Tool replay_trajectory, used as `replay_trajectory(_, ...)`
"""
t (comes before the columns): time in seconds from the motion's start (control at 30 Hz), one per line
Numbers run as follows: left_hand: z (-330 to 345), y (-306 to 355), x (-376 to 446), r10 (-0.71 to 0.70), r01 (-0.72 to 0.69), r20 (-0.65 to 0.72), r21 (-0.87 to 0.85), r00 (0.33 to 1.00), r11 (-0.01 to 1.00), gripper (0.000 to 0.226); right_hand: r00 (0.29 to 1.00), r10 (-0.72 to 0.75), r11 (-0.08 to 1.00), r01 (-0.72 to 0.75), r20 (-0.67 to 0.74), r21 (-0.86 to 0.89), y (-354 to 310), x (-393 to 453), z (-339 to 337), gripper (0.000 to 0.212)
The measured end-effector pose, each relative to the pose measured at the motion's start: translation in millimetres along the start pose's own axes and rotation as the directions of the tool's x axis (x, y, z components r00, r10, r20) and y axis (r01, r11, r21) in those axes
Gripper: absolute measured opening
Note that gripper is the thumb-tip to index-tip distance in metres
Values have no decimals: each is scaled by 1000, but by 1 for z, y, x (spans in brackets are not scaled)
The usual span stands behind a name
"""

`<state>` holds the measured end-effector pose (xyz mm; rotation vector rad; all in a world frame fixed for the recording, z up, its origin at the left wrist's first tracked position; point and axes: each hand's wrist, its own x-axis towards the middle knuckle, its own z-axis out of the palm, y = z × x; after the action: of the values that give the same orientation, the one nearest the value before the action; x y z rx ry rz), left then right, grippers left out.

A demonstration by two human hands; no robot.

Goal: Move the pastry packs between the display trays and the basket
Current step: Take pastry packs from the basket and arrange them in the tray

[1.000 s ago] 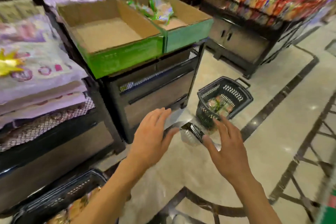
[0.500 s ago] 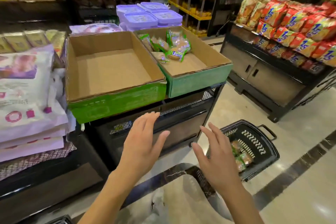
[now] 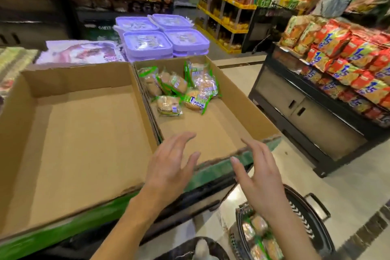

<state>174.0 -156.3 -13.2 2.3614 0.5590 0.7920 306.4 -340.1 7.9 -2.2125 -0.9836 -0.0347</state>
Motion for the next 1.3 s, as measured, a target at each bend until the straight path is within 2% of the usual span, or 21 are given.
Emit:
replay_trajectory(0.1, 13, -16, 41, -57, 56, -63, -17, 996, 998, 47, 992, -125, 992, 125, 25, -16, 19, 76, 23, 47)
replay_trajectory(0.2, 26, -31, 75, -136, 137, -40, 22, 990, 990, 53, 969, -209, 975, 217, 133, -52, 39, 155, 49, 50)
replay_trajectory(0.27, 33, -40, 95, -184, 185, -36, 47, 982, 982, 51, 942, -229, 962, 258, 243, -91, 50, 208, 66, 53)
replay_trajectory(0.4, 45, -46, 134, -249, 249, -97, -5, 964, 968, 45, 876, -217, 939, 308, 430, -154, 67, 298, 100, 62)
replay_trajectory(0.5, 57, -59, 161, -297, 306, -87, 111, 951, 946, 50, 830, -153, 927, 308, 536, -212, 77, 342, 127, 68)
replay_trajectory(0.57, 65, -71, 173, -320, 319, -31, 211, 947, 924, 56, 804, -108, 909, 318, 585, -268, 83, 354, 143, 76)
replay_trajectory(0.67, 71, -87, 193, -378, 340, 56, 327, 924, 881, 59, 804, -75, 890, 320, 590, -324, 86, 358, 161, 84)
replay_trajectory(0.8, 79, -109, 207, -428, 358, 93, 410, 899, 839, 60, 788, 0, 956, 180, 615, -231, 89, 361, 169, 95)
replay_trajectory(0.87, 85, -117, 209, -490, 405, 95, 440, 866, 801, 64, 780, 3, 961, 170, 626, -217, 90, 364, 168, 99)
replay_trajectory(0.97, 96, -126, 214, -583, 461, 118, 497, 803, 735, 84, 793, -3, 957, 179, 609, -228, 91, 364, 165, 91)
replay_trajectory(1.03, 105, -132, 217, -621, 448, 154, 562, 769, 695, 95, 807, -30, 955, 197, 590, -221, 92, 364, 160, 80)
replay_trajectory(1.13, 111, -139, 220, -640, 421, 174, 621, 748, 661, 106, 816, -60, 965, 195, 575, -177, 94, 365, 155, 66)
replay_trajectory(1.2, 113, -142, 223, -642, 446, 150, 600, 752, 664, 103, 813, -58, 971, 180, 579, -155, 97, 365, 152, 66)
replay_trajectory(1.3, 111, -144, 226, -635, 477, 87, 584, 768, 656, 89, 810, -45, 983, 141, 585, -120, 100, 361, 147, 65)
